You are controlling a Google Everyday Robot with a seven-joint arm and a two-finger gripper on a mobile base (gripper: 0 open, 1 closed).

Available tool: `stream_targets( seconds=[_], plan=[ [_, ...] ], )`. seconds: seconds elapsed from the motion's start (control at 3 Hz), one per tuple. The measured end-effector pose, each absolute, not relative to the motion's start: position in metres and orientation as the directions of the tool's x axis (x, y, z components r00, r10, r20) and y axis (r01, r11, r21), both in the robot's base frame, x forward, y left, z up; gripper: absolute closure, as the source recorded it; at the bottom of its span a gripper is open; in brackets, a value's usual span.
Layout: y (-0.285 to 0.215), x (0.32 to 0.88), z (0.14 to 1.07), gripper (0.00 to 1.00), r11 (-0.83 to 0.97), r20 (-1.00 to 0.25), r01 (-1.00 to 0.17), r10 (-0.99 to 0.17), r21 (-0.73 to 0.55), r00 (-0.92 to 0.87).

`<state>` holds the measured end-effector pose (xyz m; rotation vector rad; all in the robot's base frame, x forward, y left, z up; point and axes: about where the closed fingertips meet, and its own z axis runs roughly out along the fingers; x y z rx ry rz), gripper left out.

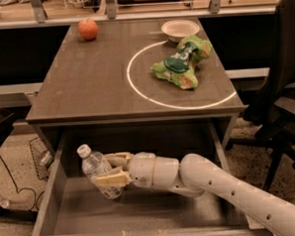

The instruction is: Place blue plastic bottle into top drawer

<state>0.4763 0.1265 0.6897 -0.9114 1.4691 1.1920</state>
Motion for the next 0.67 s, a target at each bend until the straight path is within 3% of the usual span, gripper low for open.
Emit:
stream_targets(
  seconds=[0.67],
  plan=[
    [0.092,0.445,0.664,0.98,0.288,-0.976,-0.933,0.088,0.218,-0.201]
  ],
)
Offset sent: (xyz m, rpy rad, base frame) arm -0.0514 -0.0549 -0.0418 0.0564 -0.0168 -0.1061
